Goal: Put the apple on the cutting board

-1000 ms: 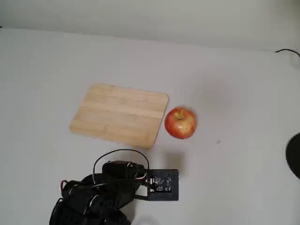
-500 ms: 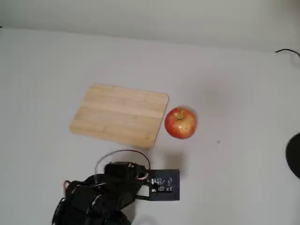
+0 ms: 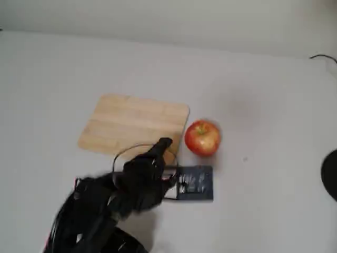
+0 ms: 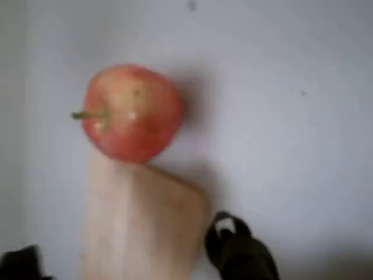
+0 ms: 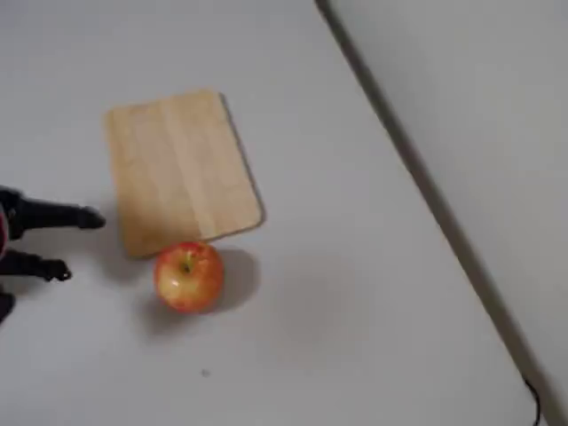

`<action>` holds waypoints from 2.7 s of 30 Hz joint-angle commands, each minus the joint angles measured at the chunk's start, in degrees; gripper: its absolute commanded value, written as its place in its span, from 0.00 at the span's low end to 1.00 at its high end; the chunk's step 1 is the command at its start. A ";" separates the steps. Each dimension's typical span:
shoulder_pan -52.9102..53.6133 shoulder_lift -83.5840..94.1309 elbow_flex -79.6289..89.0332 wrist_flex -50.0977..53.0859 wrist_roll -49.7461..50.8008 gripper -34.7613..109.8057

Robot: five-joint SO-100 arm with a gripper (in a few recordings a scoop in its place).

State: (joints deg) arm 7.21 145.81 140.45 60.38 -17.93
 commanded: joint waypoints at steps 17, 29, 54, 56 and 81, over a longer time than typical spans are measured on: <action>2.37 -57.22 -50.01 10.99 -0.79 0.74; 4.57 -76.03 -63.19 11.43 -0.35 0.72; 4.48 -80.42 -70.31 18.28 0.62 0.52; 4.22 -79.98 -70.31 18.98 0.53 0.53; 0.00 -73.04 -76.03 25.93 6.24 0.26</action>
State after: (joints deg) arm 8.79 65.30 71.10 83.58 -13.27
